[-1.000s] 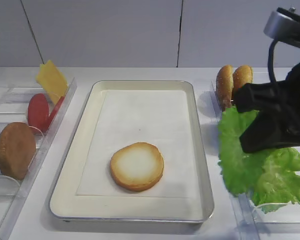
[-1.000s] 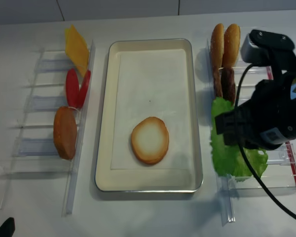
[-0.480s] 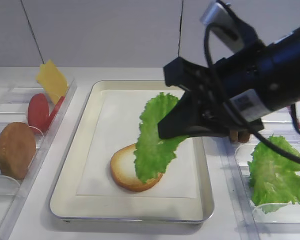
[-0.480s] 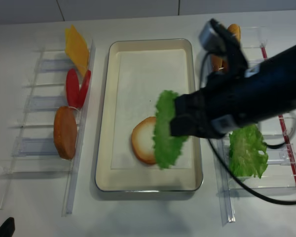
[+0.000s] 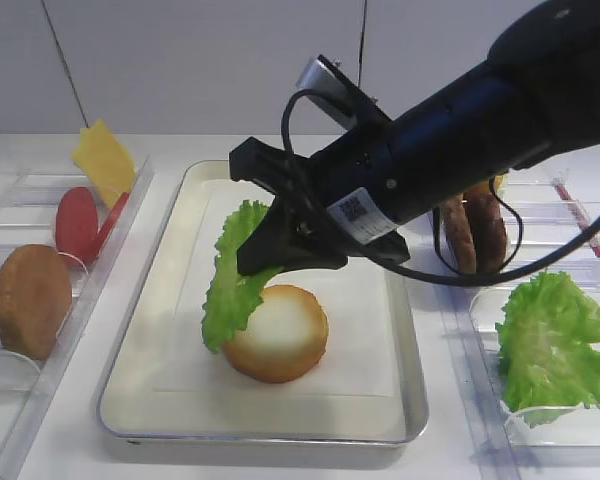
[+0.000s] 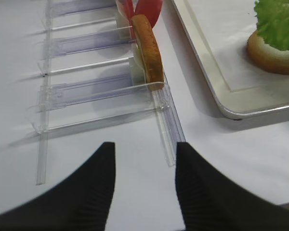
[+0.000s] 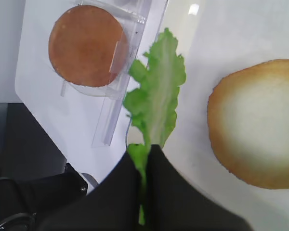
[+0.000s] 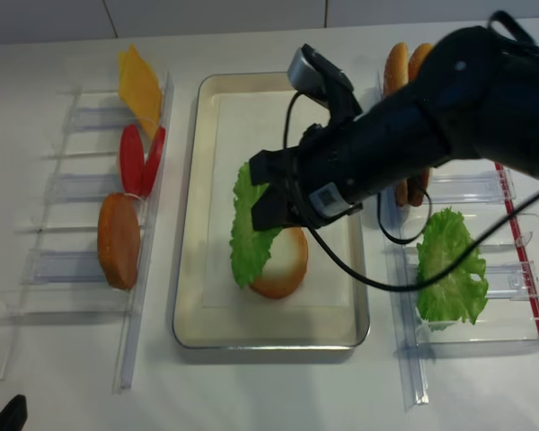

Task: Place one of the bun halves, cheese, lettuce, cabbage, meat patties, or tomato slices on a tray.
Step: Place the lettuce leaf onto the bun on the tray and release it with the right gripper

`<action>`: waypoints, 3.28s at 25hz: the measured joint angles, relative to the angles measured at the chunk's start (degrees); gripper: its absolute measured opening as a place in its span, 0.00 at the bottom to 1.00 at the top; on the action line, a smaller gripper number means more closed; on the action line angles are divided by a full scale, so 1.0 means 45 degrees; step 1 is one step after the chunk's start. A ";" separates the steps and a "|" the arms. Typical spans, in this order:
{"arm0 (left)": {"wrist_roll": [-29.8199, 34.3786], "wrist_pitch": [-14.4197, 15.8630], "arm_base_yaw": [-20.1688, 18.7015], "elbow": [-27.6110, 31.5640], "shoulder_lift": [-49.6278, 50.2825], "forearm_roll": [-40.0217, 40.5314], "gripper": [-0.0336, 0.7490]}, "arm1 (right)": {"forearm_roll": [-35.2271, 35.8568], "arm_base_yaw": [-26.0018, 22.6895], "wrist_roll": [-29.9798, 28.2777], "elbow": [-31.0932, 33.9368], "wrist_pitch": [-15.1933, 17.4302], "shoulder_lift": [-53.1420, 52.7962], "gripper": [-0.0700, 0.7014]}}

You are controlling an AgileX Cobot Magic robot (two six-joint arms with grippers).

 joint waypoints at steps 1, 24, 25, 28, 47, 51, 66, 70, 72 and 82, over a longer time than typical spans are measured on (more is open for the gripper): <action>0.0000 0.0000 0.0000 0.0000 0.0000 0.0000 0.40 | 0.0000 0.0000 -0.0023 -0.0096 0.0000 0.0209 0.14; 0.0000 0.0000 0.0000 0.0000 0.0000 0.0000 0.40 | -0.4025 0.0000 0.1300 -0.0325 -0.0360 0.1344 0.14; 0.0000 0.0000 0.0000 0.0000 0.0000 0.0000 0.40 | -0.4025 0.0000 0.1300 -0.0325 -0.0475 0.1344 0.14; 0.0000 0.0000 0.0000 0.0000 0.0000 0.0000 0.40 | -0.4025 0.0000 0.1320 -0.0325 -0.0751 0.1344 0.14; 0.0000 0.0000 0.0000 0.0000 0.0000 0.0000 0.40 | -0.4163 0.0000 0.1866 -0.0325 -0.1120 0.1344 0.14; 0.0000 0.0000 0.0000 0.0000 0.0000 0.0000 0.40 | -0.4169 0.0000 0.1866 -0.0325 -0.1114 0.1512 0.14; 0.0000 0.0000 0.0000 0.0000 0.0000 0.0000 0.39 | -0.3973 0.0000 0.1885 -0.0325 -0.0785 0.1841 0.14; 0.0000 0.0000 0.0000 0.0000 0.0000 0.0000 0.39 | -0.4020 0.0000 0.1885 -0.0325 -0.0769 0.1841 0.14; 0.0000 0.0000 0.0000 0.0000 0.0000 0.0000 0.39 | -0.4114 0.0000 0.1885 -0.0325 -0.0769 0.1841 0.15; 0.0000 0.0000 0.0000 0.0000 0.0000 0.0000 0.39 | -0.4455 0.0000 0.1975 -0.0325 -0.0581 0.1841 0.42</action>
